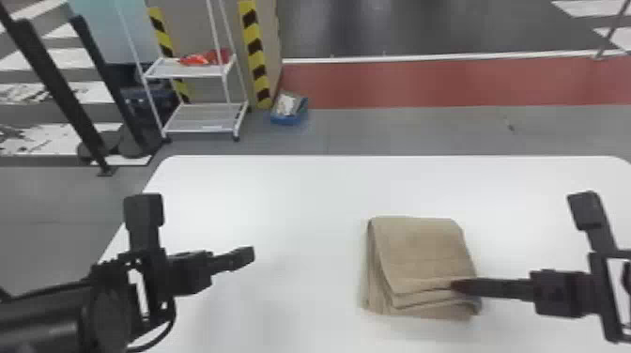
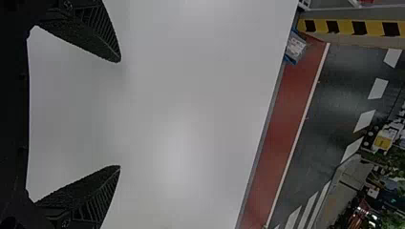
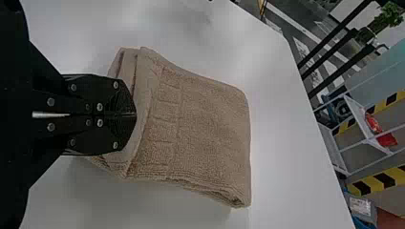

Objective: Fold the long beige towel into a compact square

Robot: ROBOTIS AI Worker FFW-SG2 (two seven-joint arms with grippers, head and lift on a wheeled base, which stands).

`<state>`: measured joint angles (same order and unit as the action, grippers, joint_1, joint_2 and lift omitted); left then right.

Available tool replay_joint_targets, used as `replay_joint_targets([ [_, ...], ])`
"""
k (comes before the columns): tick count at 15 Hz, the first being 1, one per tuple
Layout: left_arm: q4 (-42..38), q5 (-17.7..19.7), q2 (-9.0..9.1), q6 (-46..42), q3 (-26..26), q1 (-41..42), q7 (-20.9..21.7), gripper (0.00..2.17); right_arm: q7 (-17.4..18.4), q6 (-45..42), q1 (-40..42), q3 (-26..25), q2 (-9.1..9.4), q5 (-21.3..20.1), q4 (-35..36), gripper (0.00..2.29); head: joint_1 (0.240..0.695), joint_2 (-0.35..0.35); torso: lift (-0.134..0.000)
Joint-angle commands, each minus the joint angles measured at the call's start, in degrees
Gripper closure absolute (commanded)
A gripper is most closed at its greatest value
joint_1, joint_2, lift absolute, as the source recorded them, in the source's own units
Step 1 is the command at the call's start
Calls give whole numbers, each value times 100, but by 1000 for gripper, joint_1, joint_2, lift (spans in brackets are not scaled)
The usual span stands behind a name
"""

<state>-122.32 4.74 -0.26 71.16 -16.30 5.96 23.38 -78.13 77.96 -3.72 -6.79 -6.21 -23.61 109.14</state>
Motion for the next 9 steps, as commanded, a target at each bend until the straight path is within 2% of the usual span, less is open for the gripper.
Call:
replay_joint_targets([
  [1,24,0,41,-1,22,-16,0,87,-19,5,205,107,-3,-38,116,2047,695,106,-124],
  [4,15,0,41,-1,4,-16,0,87,-19,-13,513,230,-12,-73,477,2047,695,114,-124],
  [7,15,27,41,-1,4,-25,0,87,-19,-136,574,266,-21,-73,521,2047,695,126,-124],
  [9,-28,106,41,17,13,-7,-9,87,-19,-276,504,116,23,155,512,2047,695,130,-124],
])
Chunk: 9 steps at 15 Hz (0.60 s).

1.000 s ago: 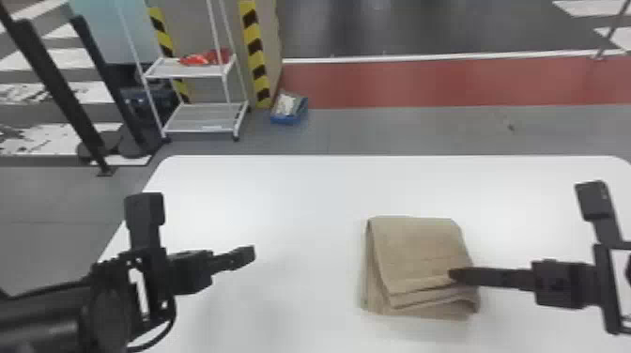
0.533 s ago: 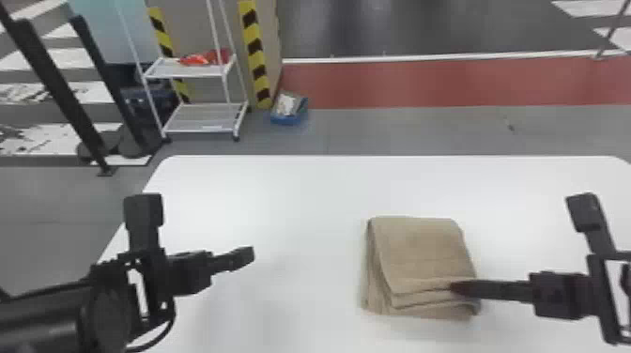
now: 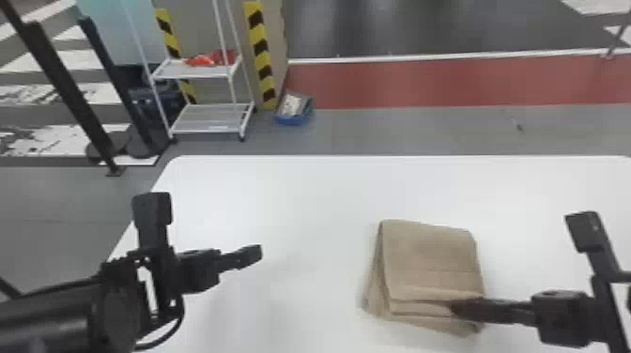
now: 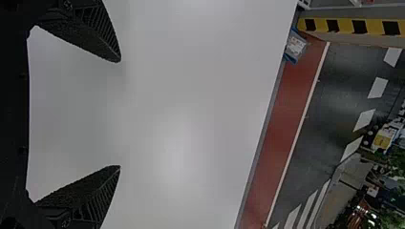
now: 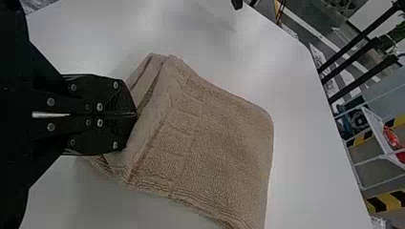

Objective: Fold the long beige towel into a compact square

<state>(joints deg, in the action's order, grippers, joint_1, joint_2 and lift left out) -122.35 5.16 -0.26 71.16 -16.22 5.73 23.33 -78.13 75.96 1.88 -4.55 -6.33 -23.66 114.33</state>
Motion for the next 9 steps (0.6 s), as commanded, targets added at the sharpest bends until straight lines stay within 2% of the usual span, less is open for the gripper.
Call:
replay_joint_targets([
  [1,-87,169,41,16,14,25,-31,87,-19,-129,-197,-310,123,486,-24,2047,695,129,-124],
  [2,-131,222,41,-1,49,60,-57,87,-19,-129,-347,-407,167,661,-68,2047,695,128,-124],
  [4,-254,468,41,-1,111,174,-83,90,70,-410,-689,-512,378,732,-394,2047,695,121,-124],
  [7,-474,951,41,-1,234,482,-4,90,554,-1008,-1155,-495,545,661,-1185,2047,695,101,-124],
  [9,-676,1075,41,-1,418,728,93,90,861,-1605,-1375,-459,554,494,-1791,2047,695,63,-124],
])
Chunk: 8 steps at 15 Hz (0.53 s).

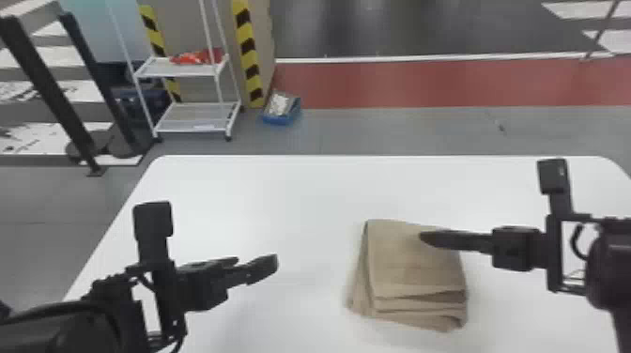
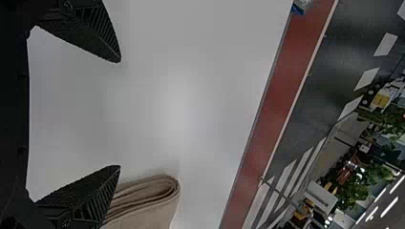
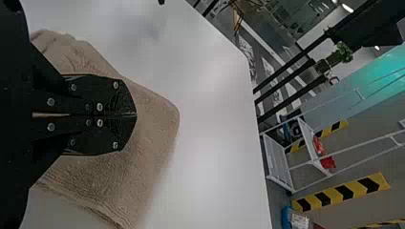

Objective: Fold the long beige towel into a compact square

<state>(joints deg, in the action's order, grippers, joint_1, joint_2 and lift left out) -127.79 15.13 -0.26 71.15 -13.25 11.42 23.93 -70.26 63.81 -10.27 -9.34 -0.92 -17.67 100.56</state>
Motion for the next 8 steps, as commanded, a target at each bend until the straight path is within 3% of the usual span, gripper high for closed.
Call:
replay_joint_targets([
  [1,-168,96,41,0,165,212,85,90,179,-549,-265,-7,12,-175,-678,2047,695,48,-124],
  [4,-185,430,41,-35,350,308,226,103,267,-831,-458,-16,4,-360,-1214,2047,695,6,-124],
  [8,-62,421,41,-843,1018,317,173,103,355,-1042,-652,-156,-23,-307,-1610,2047,695,-61,-124],
])
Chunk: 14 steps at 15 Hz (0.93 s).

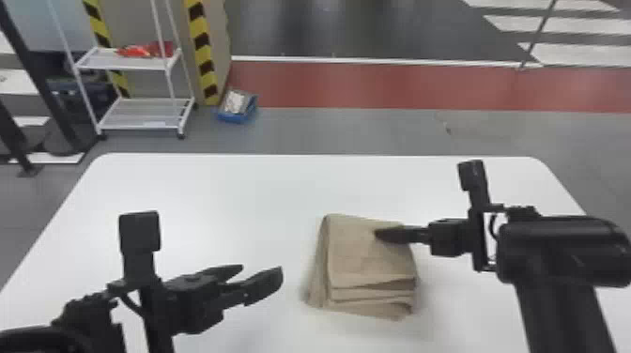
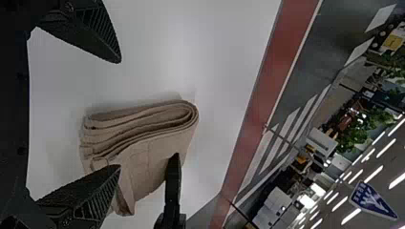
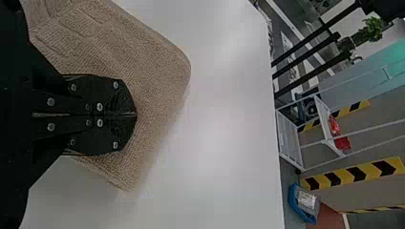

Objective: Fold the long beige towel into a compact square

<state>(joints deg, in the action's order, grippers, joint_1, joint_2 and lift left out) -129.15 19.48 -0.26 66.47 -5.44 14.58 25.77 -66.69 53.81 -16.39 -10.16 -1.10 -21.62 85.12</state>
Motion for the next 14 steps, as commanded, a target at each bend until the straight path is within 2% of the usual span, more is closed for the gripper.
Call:
replay_joint_targets([
  [1,162,-40,41,-604,404,-8,-20,103,-2,-94,-75,-118,5,123,-110,2047,695,-74,-124],
  [3,241,-190,41,-657,632,-26,-46,103,6,-375,-224,-126,5,131,-365,2047,695,-101,-124],
  [6,276,-243,41,-657,641,-26,-55,103,-73,-832,-312,-135,13,404,-664,2047,695,-127,-124],
  [8,241,-243,41,-657,553,1,-55,103,-363,-586,-48,-249,-31,887,-382,2047,695,-116,-124],
  [10,259,-234,41,-639,421,10,-46,103,-732,99,268,-434,-118,984,242,2047,695,-102,-124],
  [11,259,-216,41,-639,360,10,-28,103,-776,187,505,-522,-171,993,567,2047,695,-99,-124],
  [12,259,-216,41,-639,290,1,15,103,-749,187,831,-777,-198,1151,1015,1916,695,-99,-124],
  [13,259,-207,41,-657,254,-26,15,103,-609,64,1191,-970,-198,1327,1543,1443,695,-105,-124],
  [14,259,-207,41,-657,193,-52,15,103,-292,-112,1534,-1120,-154,1687,1912,599,695,-116,-124],
])
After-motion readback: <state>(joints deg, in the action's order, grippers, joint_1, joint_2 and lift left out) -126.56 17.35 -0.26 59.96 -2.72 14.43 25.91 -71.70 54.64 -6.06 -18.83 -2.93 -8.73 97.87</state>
